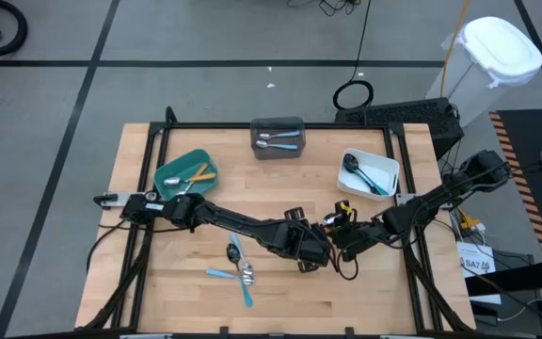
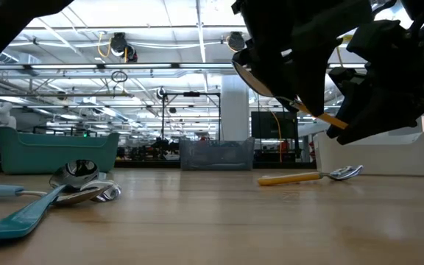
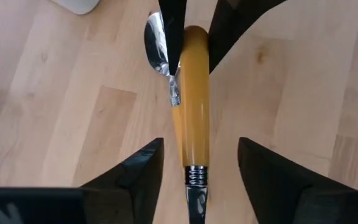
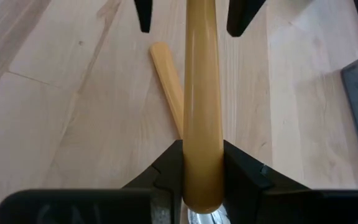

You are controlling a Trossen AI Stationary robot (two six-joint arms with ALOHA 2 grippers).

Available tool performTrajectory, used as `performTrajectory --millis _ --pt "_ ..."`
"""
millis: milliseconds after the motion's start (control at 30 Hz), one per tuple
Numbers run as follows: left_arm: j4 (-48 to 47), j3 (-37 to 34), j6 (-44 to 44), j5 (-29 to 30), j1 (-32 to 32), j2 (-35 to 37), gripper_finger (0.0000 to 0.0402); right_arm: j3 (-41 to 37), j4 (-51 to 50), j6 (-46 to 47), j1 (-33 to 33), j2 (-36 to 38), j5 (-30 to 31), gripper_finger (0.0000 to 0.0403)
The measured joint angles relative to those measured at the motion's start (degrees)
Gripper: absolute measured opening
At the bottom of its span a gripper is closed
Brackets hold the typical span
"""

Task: Sort silverware by color (type)
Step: Put the yellow spoon into the green bin

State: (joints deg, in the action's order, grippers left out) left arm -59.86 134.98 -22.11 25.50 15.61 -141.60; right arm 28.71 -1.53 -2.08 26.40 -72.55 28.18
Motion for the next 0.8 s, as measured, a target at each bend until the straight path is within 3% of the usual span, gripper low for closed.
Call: performTrajectory --millis 400,600,800 --pt "-0.4 0.0 0.8 0.7 -0.2 -0.9 0.0117 0.0 0.0 1.0 0.0 0.0 0.0 0.0075" --pt "-0.3 0.0 1.2 5.4 0.3 -0.8 0.0080 0.0 0.0 1.2 -0.1 0.0 0.4 0.0075" --pt "-0.3 0.0 1.6 5.6 0.7 -0.8 0.0050 0.0 -0.1 1.1 -0.1 0.0 0.2 0.0075"
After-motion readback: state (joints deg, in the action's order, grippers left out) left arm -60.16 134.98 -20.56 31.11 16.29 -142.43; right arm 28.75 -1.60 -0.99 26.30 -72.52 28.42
